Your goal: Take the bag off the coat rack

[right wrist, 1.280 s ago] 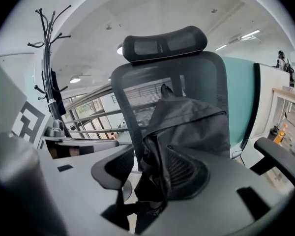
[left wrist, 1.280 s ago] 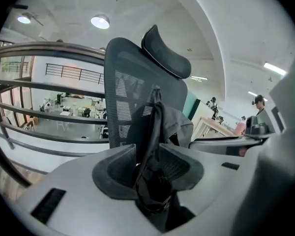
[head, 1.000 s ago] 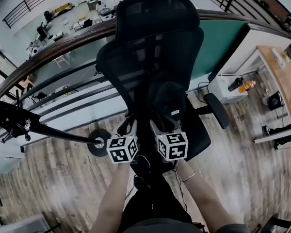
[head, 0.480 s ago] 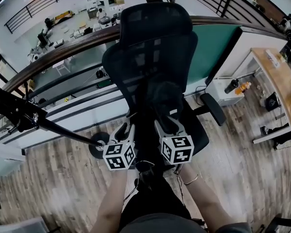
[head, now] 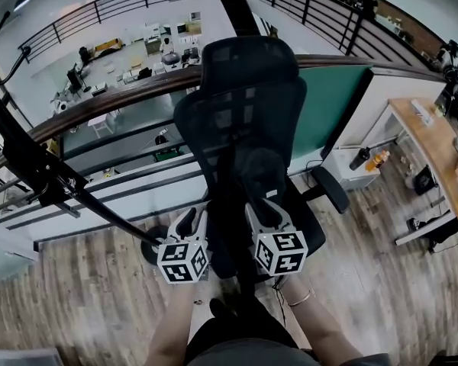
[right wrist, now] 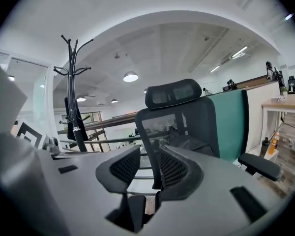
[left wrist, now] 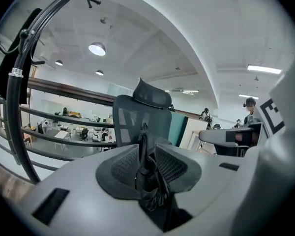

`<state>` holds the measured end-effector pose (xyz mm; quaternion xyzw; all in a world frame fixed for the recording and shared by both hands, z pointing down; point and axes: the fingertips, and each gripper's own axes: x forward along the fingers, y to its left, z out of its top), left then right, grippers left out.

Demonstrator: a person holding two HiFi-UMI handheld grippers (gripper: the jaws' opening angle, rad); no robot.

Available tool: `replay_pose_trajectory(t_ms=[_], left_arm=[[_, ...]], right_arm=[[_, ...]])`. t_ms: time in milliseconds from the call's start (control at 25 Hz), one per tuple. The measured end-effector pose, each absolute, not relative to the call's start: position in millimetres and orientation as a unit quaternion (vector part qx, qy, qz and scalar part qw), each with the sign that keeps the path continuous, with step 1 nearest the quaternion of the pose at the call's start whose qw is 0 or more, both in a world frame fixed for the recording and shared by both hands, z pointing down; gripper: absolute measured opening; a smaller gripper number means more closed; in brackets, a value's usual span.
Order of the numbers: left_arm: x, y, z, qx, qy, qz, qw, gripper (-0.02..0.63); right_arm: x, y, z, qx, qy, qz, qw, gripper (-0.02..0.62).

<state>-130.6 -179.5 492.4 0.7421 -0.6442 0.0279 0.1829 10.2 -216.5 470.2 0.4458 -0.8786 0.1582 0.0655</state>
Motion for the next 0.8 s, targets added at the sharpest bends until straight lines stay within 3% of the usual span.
replay_pose_trajectory(t_ms=[320,600,800], left_arm=[[-146,-152,472,0.728,-0.665,0.009,0.165,0.095],[-152,-134,458,0.726,-0.672,0.011,0.143,0.06],[-164,-122,449,0.72,-0.681,0.008,0.135,0.048]], right_arm=[[8,-190,450,0.431,-0.89,0.14,0.051,0.096],[4,-174,434,0.433,-0.893,0.118,0.035,0.006],[0,-164,424,0.43,-0.897,0.102,0.035,0.005]])
